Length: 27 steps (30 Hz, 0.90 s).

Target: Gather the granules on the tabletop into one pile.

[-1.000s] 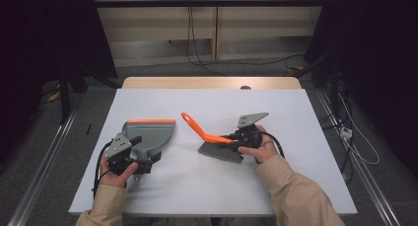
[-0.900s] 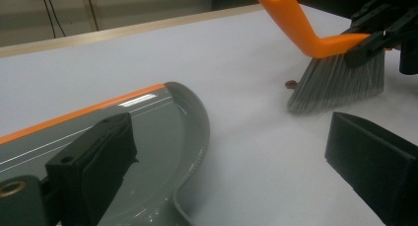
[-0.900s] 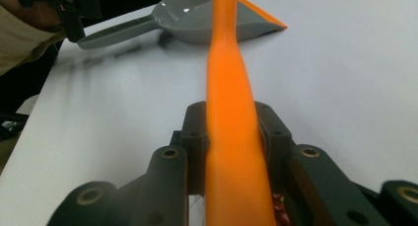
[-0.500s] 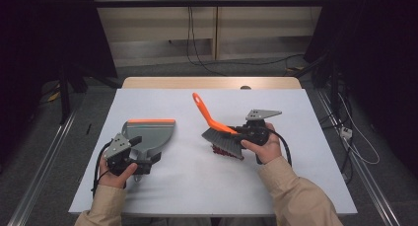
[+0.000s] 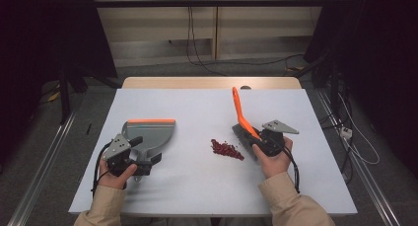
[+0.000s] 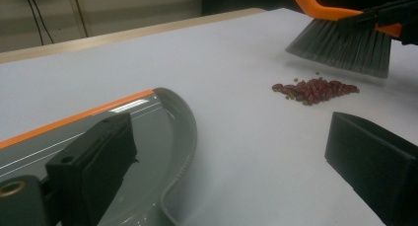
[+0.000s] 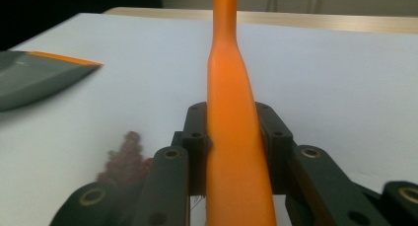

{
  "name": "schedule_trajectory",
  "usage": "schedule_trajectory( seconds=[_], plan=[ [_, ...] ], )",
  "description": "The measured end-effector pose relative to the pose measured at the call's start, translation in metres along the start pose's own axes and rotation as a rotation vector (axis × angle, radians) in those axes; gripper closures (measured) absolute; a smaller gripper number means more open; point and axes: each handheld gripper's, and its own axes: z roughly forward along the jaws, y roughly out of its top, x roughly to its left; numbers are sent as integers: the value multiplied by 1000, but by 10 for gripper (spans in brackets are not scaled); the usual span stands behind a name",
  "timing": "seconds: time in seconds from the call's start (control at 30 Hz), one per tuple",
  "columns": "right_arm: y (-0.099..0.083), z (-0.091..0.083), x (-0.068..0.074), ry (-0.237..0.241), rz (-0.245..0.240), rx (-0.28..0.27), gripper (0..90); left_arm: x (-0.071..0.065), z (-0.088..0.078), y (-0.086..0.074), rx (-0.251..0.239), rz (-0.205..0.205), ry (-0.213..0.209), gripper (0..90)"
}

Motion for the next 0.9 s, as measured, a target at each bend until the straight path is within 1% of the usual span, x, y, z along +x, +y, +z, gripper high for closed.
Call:
schedule_trajectory(
  seconds=[0.03, 0.07, 0.1, 0.13, 0.2, 0.23, 0.3, 0.37, 0.43, 0.47, 0.5, 0.53, 0.6, 0.63, 0.67, 0.73, 0.8, 0.87, 0.9],
  plan=[
    [-3, 0, 1, -30, -11, -5, 712, 0, 0, 0, -1, -1, 0, 47],
    [-7, 1, 3, -65, -32, -6, 712, 0, 0, 0, -3, -1, -1, 47],
    [-10, 2, 5, -91, -38, -6, 713, 0, 0, 0, -3, 2, 0, 47],
    [-12, 4, 7, -113, -49, -2, 713, -1, 0, 0, -7, -3, 0, 47],
    [-15, 6, 14, -163, -96, -18, 713, -1, 0, 0, -1, 0, -1, 47],
    [-16, 8, 18, -164, -94, -20, 714, -2, 1, 0, 0, -4, -2, 47],
    [-17, 11, 26, -174, -111, -25, 714, -2, 1, 0, 3, 0, -1, 47],
    [-18, 15, 34, -171, -110, -35, 713, -1, 1, 0, 5, 3, -1, 47],
    [-19, 19, 40, -183, -110, -48, 714, -1, 1, 0, 3, -1, 0, 47],
    [-19, 21, 42, -179, -95, -54, 713, -1, 1, 0, 2, -2, 1, 47],
    [-19, 22, 44, -180, -89, -60, 713, -1, 0, 0, 1, -4, 0, 47],
    [-19, 23, 45, -190, -93, -61, 713, 0, 0, 0, 1, 2, 2, 47],
    [-19, 25, 47, -186, -77, -66, 712, 0, 1, 0, 1, -3, 0, 47],
    [-19, 25, 48, -189, -78, -66, 713, 0, 1, 0, -1, -2, 0, 47],
    [-19, 26, 49, -180, -67, -68, 713, -1, 1, 0, 6, 1, -2, 47],
    [-18, 27, 49, -190, -60, -71, 713, -1, 2, 0, 5, 3, -3, 47],
    [-18, 28, 49, -188, -45, -76, 713, -1, 2, 0, -1, -1, -1, 47],
    [-18, 30, 51, -184, -49, -77, 713, -1, 2, 0, -4, -7, 0, 48],
    [-17, 30, 51, -189, -50, -80, 713, 0, 2, 0, -4, -6, 0, 48]
  ],
)
